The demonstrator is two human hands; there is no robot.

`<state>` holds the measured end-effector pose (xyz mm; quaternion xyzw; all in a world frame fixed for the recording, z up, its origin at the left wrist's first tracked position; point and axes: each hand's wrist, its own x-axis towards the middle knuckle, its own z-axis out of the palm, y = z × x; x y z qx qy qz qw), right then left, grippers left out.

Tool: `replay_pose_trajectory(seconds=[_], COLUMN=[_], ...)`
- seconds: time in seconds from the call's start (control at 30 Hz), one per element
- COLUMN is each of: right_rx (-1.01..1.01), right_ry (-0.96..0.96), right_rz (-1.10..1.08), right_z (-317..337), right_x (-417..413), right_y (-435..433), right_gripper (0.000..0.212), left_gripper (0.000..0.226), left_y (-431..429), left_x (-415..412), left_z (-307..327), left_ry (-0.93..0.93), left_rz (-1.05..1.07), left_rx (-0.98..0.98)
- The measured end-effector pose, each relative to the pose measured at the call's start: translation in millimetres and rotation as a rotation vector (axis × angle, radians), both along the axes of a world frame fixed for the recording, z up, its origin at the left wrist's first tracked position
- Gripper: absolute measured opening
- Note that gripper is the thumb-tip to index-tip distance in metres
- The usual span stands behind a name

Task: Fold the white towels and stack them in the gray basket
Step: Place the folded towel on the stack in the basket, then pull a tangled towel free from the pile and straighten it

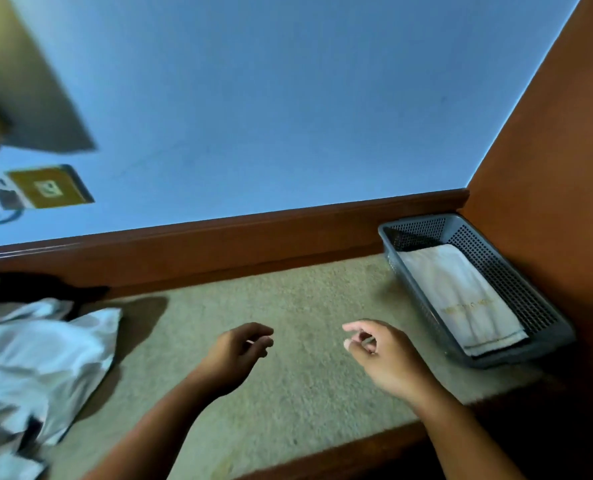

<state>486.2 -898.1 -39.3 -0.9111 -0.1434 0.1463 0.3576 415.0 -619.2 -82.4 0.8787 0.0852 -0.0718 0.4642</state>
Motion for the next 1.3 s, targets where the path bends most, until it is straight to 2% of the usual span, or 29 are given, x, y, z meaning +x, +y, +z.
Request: replay_pose_trajectory(seconds=[0.13, 0.37, 0.53, 0.77, 1.0, 1.17, 1.3], right_rx=[-0.013, -0.004, 0.003, 0.059, 0.129, 0.151, 0.138], right_ry=[0.008, -0.028, 0.026, 0.047, 0.066, 0.09, 0.086], right_rz=[0.211, 0.529, 0.703, 0.845, 0.708, 0.694, 0.66], right_z=[14.8, 49.1, 50.7, 52.4, 48.2, 40.4, 37.8], right_x=[-25.6, -56.4, -123.6, -225.5, -303.6, -350.8, -350.7], right_y=[48.3, 141.3, 218.1, 318.9, 422.5, 476.8, 510.8], right_gripper=[0.019, 0.021, 0.018, 0.019, 0.016, 0.016, 0.013], left_gripper=[0.015, 0.015, 0.014, 0.014, 0.013, 0.013, 0.013], left_y=[49.3, 108.6, 135.6, 214.4, 319.1, 376.7, 419.0], left_x=[-68.2, -212.9, -304.4, -407.3, -485.3, -507.9, -503.1], left_z=[18.6, 46.4, 61.6, 73.6, 69.4, 71.3, 76.6], left_ry=[-0.021, -0.038, -0.057, -0.09, -0.079, -0.048, -0.08], left_rz=[0.161, 0.632, 0.79, 0.855, 0.758, 0.728, 0.724], left_rx=[0.003, -0.056, -0.087, -0.045, -0.004, -0.01, -0.002])
